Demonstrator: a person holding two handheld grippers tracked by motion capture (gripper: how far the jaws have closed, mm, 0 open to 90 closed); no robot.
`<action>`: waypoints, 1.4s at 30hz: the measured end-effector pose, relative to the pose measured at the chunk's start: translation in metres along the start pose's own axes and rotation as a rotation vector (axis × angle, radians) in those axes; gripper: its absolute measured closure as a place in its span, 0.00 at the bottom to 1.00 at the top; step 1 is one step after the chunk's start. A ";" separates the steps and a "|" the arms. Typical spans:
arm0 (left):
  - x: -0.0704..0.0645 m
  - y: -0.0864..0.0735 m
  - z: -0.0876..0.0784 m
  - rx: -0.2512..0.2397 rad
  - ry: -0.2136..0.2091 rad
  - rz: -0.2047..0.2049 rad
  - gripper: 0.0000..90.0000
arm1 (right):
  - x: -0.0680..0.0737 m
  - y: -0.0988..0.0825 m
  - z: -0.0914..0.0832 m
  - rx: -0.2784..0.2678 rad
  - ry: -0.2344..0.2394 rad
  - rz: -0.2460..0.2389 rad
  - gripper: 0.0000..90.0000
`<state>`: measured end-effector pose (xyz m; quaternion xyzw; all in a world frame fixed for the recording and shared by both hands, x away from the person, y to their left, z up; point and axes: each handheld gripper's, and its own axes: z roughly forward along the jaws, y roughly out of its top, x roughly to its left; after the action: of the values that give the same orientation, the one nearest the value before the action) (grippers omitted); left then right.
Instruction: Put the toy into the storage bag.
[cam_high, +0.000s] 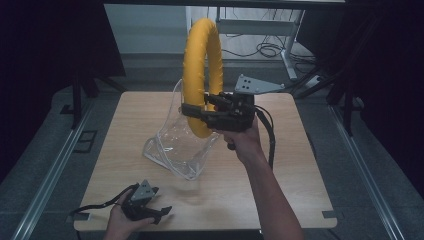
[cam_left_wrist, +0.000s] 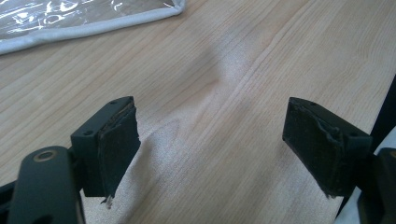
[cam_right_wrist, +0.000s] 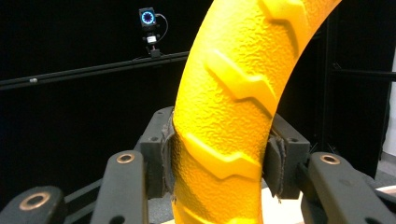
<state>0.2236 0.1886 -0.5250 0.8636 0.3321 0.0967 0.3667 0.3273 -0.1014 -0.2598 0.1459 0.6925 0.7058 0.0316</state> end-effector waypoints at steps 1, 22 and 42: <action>0.000 0.000 0.000 0.000 0.000 0.000 0.20 | 0.001 0.000 0.001 0.000 0.003 0.000 0.57; 0.000 -0.001 0.000 0.005 0.000 0.006 0.20 | 0.002 -0.010 0.026 0.004 0.078 0.026 0.57; -0.002 -0.002 0.002 0.014 0.001 0.009 0.20 | -0.002 -0.031 0.044 0.045 0.113 0.062 0.57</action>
<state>0.2220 0.1877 -0.5274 0.8675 0.3292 0.0964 0.3603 0.3357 -0.0579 -0.2911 0.1277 0.7041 0.6977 -0.0327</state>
